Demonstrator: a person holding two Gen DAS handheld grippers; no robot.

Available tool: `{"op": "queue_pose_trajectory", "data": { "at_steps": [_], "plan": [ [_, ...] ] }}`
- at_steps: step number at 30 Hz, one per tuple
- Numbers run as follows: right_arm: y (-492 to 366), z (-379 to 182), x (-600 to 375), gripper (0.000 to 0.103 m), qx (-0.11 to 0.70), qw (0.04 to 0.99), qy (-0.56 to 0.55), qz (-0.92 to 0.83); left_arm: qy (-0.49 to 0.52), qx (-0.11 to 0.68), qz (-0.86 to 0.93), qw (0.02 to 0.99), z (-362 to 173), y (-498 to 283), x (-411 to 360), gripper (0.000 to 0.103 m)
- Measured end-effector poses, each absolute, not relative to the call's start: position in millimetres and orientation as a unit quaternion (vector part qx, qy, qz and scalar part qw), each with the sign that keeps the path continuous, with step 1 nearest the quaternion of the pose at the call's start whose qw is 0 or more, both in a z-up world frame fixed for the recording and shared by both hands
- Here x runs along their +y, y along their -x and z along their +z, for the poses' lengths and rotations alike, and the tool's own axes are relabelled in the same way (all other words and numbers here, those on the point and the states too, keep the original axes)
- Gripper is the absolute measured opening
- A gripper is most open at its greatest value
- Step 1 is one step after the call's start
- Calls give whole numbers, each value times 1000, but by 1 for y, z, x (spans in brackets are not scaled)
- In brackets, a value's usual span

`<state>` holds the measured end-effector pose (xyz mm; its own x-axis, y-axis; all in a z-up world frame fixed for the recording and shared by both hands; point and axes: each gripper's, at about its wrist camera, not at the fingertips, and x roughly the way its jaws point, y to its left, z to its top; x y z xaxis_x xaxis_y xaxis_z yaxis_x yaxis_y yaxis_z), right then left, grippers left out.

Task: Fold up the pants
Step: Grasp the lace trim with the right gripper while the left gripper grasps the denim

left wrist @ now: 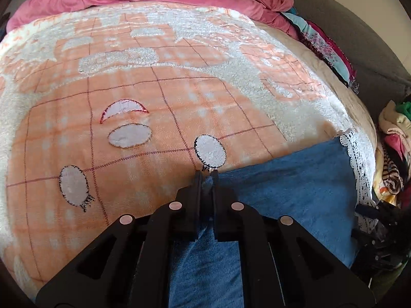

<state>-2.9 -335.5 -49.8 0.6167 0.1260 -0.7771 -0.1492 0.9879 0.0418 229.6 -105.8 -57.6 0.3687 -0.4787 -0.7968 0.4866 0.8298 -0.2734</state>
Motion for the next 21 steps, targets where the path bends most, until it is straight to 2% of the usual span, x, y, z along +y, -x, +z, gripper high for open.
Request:
{"op": "queue_pose_trajectory", "data": {
  "at_steps": [1,2,4,6,8,16,21],
  "plan": [
    [3,-49,-336,47,431,899,12,77,-3,476,-292,829,-55,-229,-104,4],
    [3,-47,-337,52,433,897,5,84,-1,472,-290,833,-52,-227,-101,7],
    [3,-34,-345,57,427,898,-30,106,11,464,-282,840,-45,-222,-91,17],
    [1,-17,-362,58,401,906,-76,113,18,451,-280,848,-33,-211,-80,24],
    [-10,-3,-380,61,383,914,-89,94,10,436,-271,858,-23,-198,-73,26],
    [-93,-24,-436,60,423,893,-145,50,-26,415,-271,868,-12,-148,-72,36],
    [-115,-43,-432,48,436,881,-165,78,-57,445,-239,861,-43,-149,-81,39]
  ]
}}
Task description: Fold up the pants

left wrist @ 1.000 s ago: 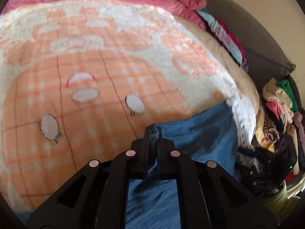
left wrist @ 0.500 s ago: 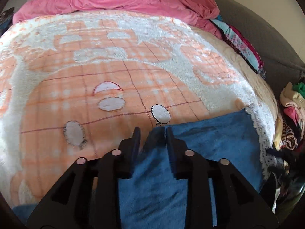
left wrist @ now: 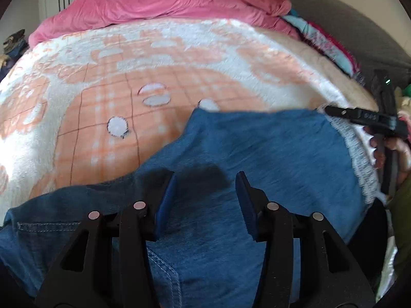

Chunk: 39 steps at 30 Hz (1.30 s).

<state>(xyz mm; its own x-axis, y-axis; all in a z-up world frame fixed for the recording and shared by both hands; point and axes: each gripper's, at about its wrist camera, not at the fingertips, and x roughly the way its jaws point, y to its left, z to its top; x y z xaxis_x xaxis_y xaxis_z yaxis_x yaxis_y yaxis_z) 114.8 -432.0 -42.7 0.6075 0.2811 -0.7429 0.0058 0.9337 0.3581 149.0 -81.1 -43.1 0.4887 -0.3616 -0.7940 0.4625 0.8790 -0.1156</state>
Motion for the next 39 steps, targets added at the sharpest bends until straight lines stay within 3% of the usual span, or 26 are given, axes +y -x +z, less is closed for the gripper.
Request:
{"op": "queue_pose_trajectory", "data": {
  "at_steps": [1,2,4,8,12,19,21,23,27,39],
  "plan": [
    [-112,-41,-427,47,436,882,-158,83,-62,446,-236,861,-47,-150,-83,40],
    [-109,-40,-424,35,435,883,-152,93,-61,445,-235,862,-49,-151,-84,43],
    [-105,-38,-418,22,433,882,-146,114,-65,444,-234,862,-50,-151,-85,46],
    [-100,-20,-406,15,405,903,-99,99,-54,440,-229,866,-50,-151,-82,48],
    [-112,-5,-403,15,400,911,-58,82,-46,433,-220,873,-49,-153,-81,48],
    [-134,-45,-398,19,451,890,-30,59,-52,433,-221,872,-51,-153,-82,50],
    [-132,-43,-404,25,449,890,-53,63,-54,432,-226,872,-52,-152,-83,55],
    [-122,-32,-414,42,435,896,-76,56,-56,431,-227,872,-52,-152,-83,56],
    [-72,-7,-439,43,378,911,-151,69,-56,422,-221,877,-46,-147,-78,68],
    [41,-28,-440,44,390,901,-164,95,-30,368,-127,921,-20,-70,-15,77]
  ]
}}
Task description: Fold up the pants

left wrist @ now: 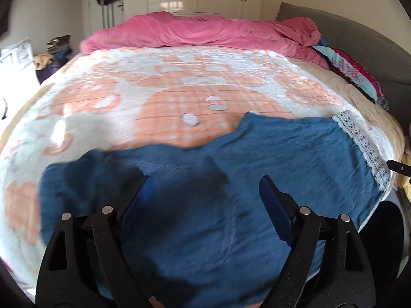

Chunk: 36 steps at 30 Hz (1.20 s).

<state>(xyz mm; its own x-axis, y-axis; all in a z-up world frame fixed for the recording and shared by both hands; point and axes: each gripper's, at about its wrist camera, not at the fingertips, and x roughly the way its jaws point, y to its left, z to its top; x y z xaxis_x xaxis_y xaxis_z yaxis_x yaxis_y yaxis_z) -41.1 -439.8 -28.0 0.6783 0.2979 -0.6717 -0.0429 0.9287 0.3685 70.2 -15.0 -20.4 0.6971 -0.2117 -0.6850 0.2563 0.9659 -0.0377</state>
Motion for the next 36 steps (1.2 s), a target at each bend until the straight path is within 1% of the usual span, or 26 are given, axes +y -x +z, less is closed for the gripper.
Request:
{"op": "queue_pose_trajectory", "data": {
  "at_steps": [4,6,7,8,12,15,19,21,22,26,28,29,31,36],
  "plan": [
    [33,-42,-426,44,414,890,-154,112,-50,389,-73,917,-27,-58,3,80],
    [28,-48,-415,38,434,885,-132,110,-52,407,-52,910,-34,-55,12,80],
    [28,-48,-408,29,438,888,-101,100,-45,411,-52,909,-37,-53,16,80],
    [29,-46,-405,25,438,889,-92,97,-39,413,-50,908,-38,-50,20,80],
    [39,-43,-399,24,445,892,-52,65,-27,414,-54,908,-38,-40,31,80],
    [37,-53,-397,26,444,893,-43,56,-26,411,-54,910,-43,-38,33,80],
    [37,-54,-404,30,440,893,-73,52,-35,408,-51,911,-47,-37,28,80],
    [43,-49,-406,39,436,896,-73,44,-26,404,-55,913,-44,-37,30,80],
    [45,-45,-407,50,430,899,-74,35,-21,400,-58,914,-42,-34,31,80],
    [66,-21,-415,51,379,920,-91,24,-8,388,-70,919,-27,-24,30,80],
    [71,-12,-408,52,366,927,-80,28,-20,379,-75,922,-19,-22,21,80],
    [72,-8,-401,54,361,929,-68,33,-26,375,-81,923,-16,-20,15,80],
    [69,-2,-384,58,353,933,-49,48,-34,368,-98,924,-11,-17,0,80],
    [49,-3,-334,58,361,928,-5,90,-64,370,-138,917,-18,-16,-39,84]
  ]
}}
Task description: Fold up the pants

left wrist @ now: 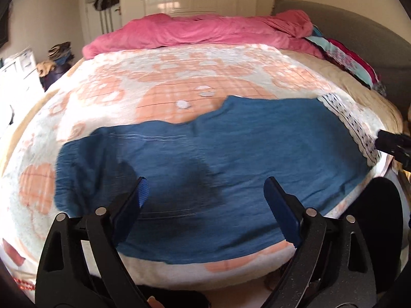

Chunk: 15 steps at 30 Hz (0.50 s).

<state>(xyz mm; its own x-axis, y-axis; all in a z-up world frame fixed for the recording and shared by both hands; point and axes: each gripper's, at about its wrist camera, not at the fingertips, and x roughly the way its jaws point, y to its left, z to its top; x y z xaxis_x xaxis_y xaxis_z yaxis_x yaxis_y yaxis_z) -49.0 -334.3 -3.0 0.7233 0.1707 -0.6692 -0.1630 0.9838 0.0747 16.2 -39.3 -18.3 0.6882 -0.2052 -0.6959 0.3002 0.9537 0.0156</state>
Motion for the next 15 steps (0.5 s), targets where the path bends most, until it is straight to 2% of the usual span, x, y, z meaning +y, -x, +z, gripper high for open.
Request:
{"op": "queue_pose_trajectory", "data": {
  "at_steps": [8,10,15],
  "plan": [
    [14,-48,-286,59,428,899,54,81,-119,417,-120,893,-63,-21,-52,87],
    [13,-58,-294,63,434,896,37,87,-109,416,-130,893,-66,-19,-46,87],
    [13,-58,-297,63,436,895,19,91,-110,416,-130,893,-68,-20,-48,88]
  ]
}}
